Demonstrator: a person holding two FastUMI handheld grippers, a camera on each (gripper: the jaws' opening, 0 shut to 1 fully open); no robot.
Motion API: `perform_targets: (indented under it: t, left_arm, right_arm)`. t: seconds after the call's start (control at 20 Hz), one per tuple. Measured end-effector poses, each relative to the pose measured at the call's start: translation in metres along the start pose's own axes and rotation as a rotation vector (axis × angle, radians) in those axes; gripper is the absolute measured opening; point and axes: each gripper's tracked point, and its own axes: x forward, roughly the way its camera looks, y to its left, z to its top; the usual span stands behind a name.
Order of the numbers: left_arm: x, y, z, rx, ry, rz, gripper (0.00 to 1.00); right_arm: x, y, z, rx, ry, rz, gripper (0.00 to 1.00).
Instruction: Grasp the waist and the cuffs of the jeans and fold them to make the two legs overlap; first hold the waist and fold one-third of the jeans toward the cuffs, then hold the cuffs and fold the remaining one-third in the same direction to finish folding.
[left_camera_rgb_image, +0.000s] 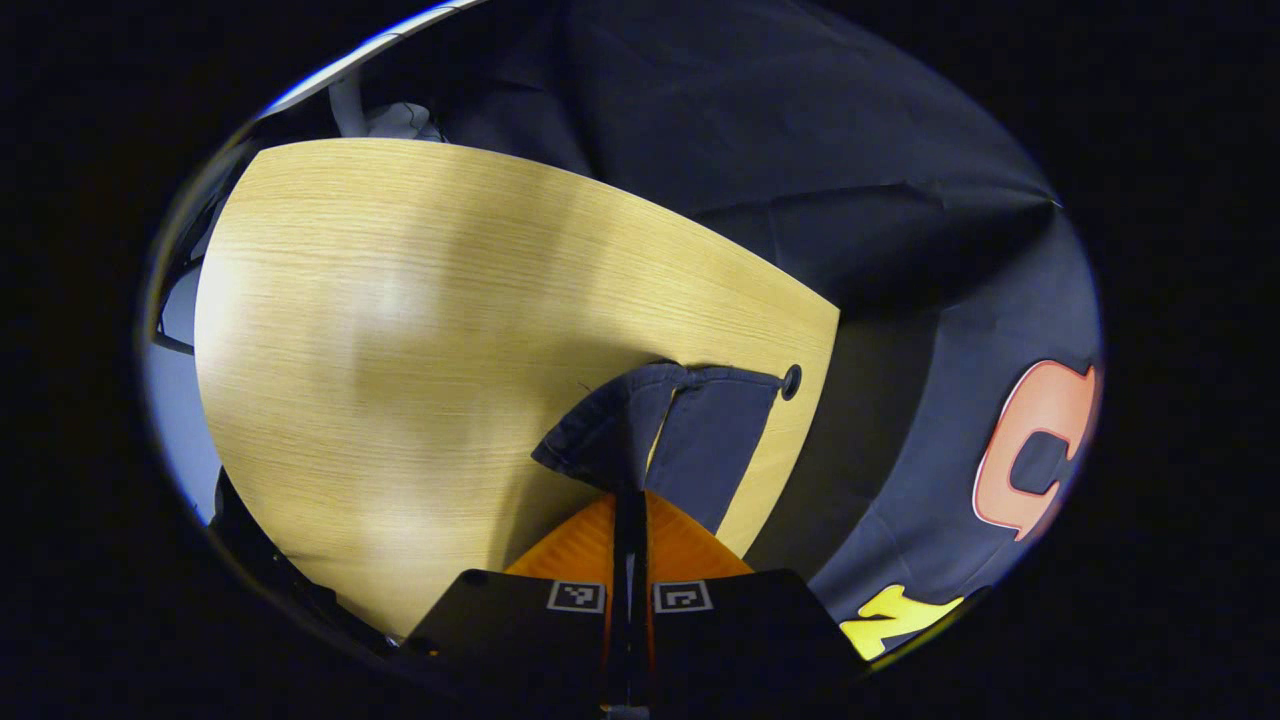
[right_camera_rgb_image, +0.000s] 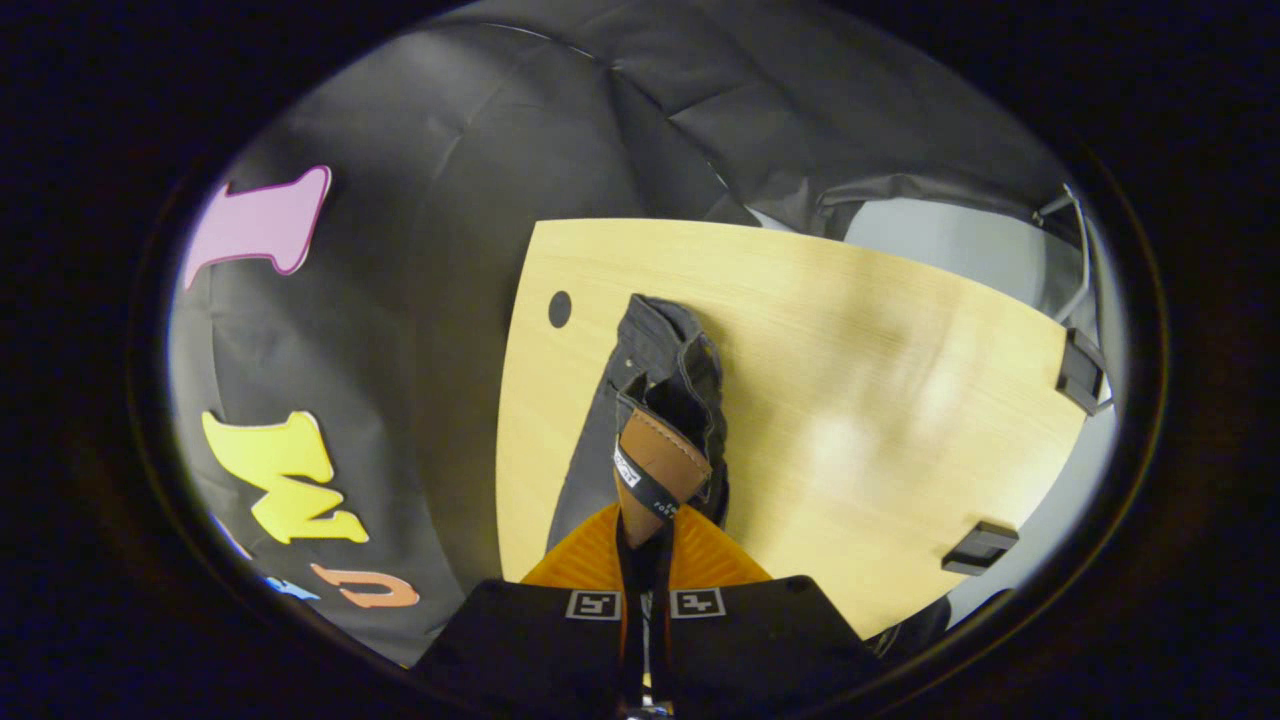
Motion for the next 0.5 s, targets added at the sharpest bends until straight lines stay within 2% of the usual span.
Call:
perform_targets:
  t: [0.15, 0.25, 0.5]
  left_arm:
    - [0.010, -0.028, 0.000, -0.036, -0.007, 0.019, 0.04]
    - [0.020, -0.044, -0.001, -0.054, -0.013, 0.038, 0.04]
    - [0.056, -0.083, -0.001, -0.027, -0.015, 0.045, 0.04]
  right_arm:
    - [0.013, 0.024, 0.011, 0.037, 0.007, 0.015, 0.00]
    - [0.024, 0.036, 0.020, 0.051, 0.010, 0.015, 0.03]
    - [0.055, 0.052, 0.043, 0.093, 0.013, 0.014, 0.03]
